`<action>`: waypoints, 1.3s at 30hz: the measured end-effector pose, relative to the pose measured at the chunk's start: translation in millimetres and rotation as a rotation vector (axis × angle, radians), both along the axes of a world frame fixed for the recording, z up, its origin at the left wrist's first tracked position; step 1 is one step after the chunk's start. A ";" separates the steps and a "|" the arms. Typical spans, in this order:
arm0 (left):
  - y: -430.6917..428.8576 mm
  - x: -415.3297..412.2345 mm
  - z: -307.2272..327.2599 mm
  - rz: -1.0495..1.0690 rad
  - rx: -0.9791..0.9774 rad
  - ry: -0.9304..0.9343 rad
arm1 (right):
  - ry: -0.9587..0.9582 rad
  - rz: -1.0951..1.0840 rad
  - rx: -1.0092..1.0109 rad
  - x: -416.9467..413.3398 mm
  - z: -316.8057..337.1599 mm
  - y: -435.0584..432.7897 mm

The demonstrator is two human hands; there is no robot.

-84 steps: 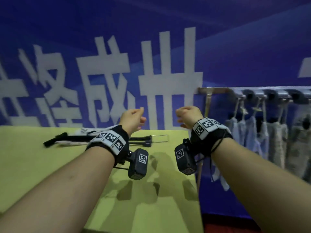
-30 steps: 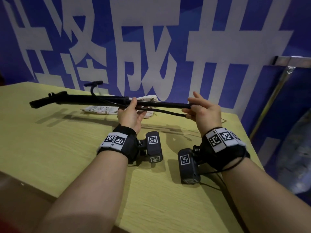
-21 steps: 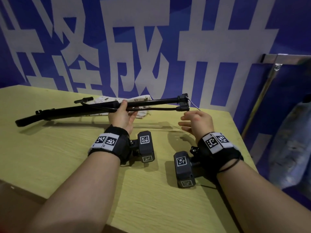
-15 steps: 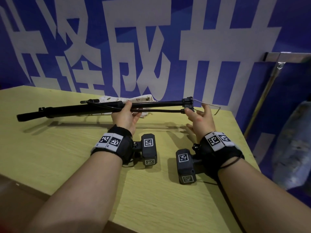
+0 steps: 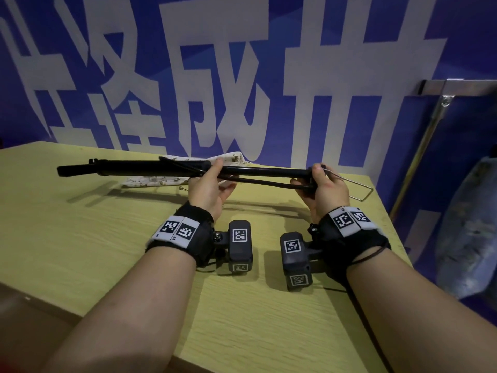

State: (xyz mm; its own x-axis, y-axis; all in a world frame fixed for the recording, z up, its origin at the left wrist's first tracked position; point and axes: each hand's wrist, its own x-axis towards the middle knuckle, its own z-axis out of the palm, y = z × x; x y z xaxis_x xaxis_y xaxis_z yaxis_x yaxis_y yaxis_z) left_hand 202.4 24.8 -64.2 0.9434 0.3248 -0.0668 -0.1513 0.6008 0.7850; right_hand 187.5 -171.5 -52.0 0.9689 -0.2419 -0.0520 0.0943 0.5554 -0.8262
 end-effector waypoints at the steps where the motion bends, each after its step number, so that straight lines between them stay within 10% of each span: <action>1: -0.4 -1.7 1.3 -0.023 0.005 -0.018 | 0.005 0.001 0.026 -0.9 1.5 -0.1; 39: 34.4 0.3 1.5 0.267 -0.077 -0.074 | 0.288 -0.216 0.119 3.3 0.1 -28.5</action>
State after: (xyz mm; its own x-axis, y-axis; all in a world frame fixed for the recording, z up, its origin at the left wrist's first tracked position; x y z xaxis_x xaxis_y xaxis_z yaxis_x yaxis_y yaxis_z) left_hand 202.7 59.2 -62.7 0.8281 0.5594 -0.0350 -0.3675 0.5891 0.7196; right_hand 190.8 -199.9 -51.9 0.8377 -0.4152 -0.3547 -0.0066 0.6418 -0.7668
